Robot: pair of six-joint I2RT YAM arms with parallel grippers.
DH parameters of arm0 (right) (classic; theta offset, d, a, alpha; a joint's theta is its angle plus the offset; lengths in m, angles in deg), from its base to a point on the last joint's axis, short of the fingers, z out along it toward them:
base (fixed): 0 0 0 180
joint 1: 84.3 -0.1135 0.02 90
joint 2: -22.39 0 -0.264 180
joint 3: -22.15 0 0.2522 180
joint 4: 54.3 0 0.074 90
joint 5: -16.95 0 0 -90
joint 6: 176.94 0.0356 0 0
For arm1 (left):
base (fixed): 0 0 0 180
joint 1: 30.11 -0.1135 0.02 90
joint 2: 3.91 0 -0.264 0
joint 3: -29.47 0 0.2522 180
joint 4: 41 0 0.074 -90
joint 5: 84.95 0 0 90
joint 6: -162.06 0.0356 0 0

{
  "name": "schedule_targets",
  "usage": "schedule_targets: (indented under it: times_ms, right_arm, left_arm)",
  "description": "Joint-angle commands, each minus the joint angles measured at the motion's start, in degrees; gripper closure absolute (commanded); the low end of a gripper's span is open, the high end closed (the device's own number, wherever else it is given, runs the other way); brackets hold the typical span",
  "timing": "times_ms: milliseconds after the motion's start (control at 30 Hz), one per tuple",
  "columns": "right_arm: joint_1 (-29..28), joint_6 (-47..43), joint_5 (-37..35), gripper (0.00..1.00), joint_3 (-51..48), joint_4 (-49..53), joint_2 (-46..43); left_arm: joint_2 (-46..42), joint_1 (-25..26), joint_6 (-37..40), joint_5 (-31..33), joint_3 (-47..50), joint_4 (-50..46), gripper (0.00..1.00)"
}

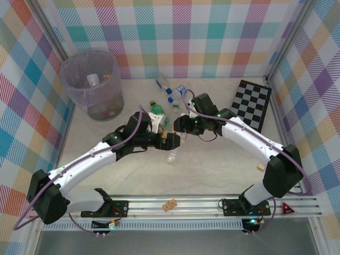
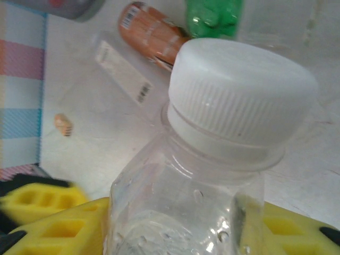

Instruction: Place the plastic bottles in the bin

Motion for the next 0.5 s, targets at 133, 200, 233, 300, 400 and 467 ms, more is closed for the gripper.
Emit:
schedule_targets:
  times_ms: [133, 200, 233, 300, 400, 467]
  right_arm:
    - [0.5, 0.0, 5.2, 0.6, 2.6, -4.1, -1.8]
    - [0.4, 0.0, 5.3, 0.6, 2.2, -5.0, -2.0]
    - [0.5, 0.1, 5.2, 0.6, 2.0, -5.4, -2.0]
    - [0.5, 0.1, 5.1, 0.6, 2.0, -5.8, -1.8]
    - [0.5, 0.1, 5.1, 0.6, 2.1, -6.0, -1.2]
    - [0.7, 0.3, 5.2, 0.6, 2.0, -6.3, -1.1]
  left_arm:
    - [2.9, 1.0, -0.3, 0.0, -1.5, 4.0, 0.01]
    - [3.2, 1.2, -0.5, -0.6, -1.5, 5.0, 0.06]
    - [3.2, 1.3, -0.6, -0.9, -1.5, 5.4, 0.11]
    - [3.2, 1.3, -0.6, -0.5, -1.7, 5.2, 0.22]
    - [3.0, 1.3, -0.6, 0.0, -1.7, 5.1, 0.34]
    - [3.2, 1.3, -0.9, 0.3, -1.7, 4.9, 0.39]
